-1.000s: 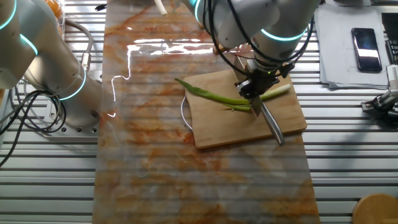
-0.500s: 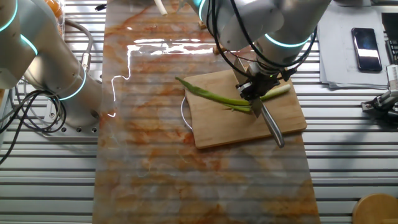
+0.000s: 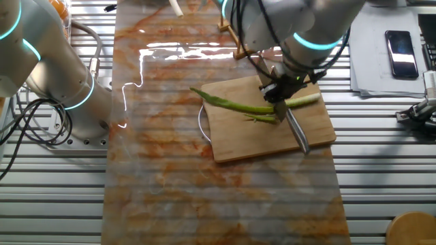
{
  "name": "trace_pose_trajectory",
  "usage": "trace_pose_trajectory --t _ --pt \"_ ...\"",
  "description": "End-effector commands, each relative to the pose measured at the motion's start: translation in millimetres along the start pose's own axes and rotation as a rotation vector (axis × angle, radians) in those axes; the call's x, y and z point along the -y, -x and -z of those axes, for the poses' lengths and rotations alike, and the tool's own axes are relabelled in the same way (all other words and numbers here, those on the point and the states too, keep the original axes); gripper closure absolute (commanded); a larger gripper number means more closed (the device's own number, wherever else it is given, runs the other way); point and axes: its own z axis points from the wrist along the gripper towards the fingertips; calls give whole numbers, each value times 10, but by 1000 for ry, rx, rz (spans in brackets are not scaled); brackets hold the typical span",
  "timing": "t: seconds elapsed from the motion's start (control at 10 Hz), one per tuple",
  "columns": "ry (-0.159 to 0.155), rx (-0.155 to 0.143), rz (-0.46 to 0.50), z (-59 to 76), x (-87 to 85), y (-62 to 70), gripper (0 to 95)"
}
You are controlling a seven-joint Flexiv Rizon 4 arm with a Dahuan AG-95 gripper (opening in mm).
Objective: Chop the scallions
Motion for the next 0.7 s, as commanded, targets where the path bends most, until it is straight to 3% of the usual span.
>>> trace_pose_trajectory --t 0.1,0.2,0.4,0.6,0.7 --pt "6 -15 -12 -22 17 118 950" --pt "19 -34 -10 55 17 191 950" --pt "19 -5 -19 40 14 307 950" --pt "12 -2 -39 -20 19 415 950" --pt "15 -12 -44 12 14 434 950"
